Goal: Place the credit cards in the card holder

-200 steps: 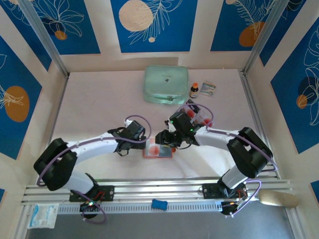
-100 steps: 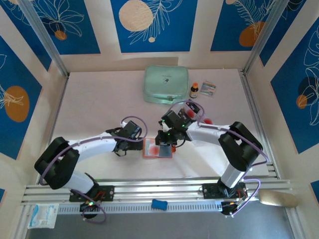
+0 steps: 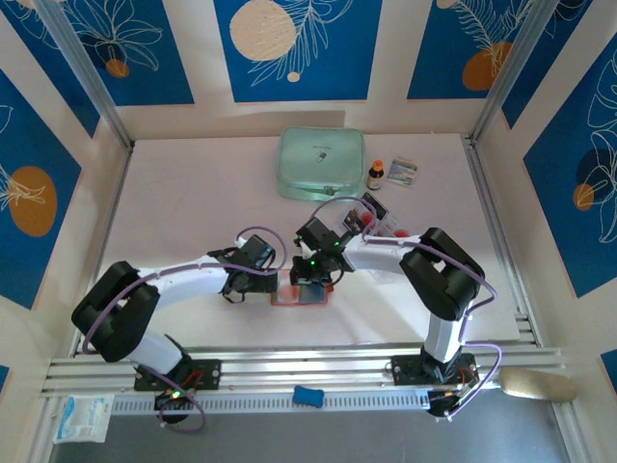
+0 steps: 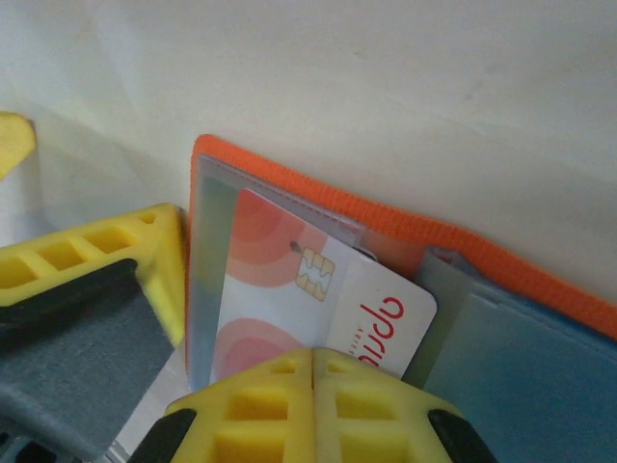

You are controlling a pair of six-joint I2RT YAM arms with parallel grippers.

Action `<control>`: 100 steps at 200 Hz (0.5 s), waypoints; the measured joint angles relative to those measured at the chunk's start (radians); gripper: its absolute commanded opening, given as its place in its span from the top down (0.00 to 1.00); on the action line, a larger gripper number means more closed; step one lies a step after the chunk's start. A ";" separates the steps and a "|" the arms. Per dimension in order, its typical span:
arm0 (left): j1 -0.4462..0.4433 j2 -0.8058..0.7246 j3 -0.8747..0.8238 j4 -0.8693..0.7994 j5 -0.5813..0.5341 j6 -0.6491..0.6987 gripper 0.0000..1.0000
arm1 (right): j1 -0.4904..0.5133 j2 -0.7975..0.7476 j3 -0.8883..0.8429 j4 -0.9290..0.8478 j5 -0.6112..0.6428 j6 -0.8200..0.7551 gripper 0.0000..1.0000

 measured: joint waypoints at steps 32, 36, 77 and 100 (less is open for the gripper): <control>0.000 0.000 0.000 0.000 0.000 0.002 0.00 | 0.001 -0.006 0.003 -0.004 0.002 0.002 1.00; 0.000 0.000 0.000 0.000 0.000 0.002 0.00 | 0.001 -0.009 0.003 -0.007 0.003 0.002 1.00; 0.000 0.000 0.000 0.000 0.000 0.002 0.00 | -0.016 -0.104 -0.017 -0.026 0.031 0.002 1.00; 0.000 0.000 0.000 0.000 0.000 0.002 0.00 | -0.031 -0.114 -0.026 -0.026 0.042 0.002 1.00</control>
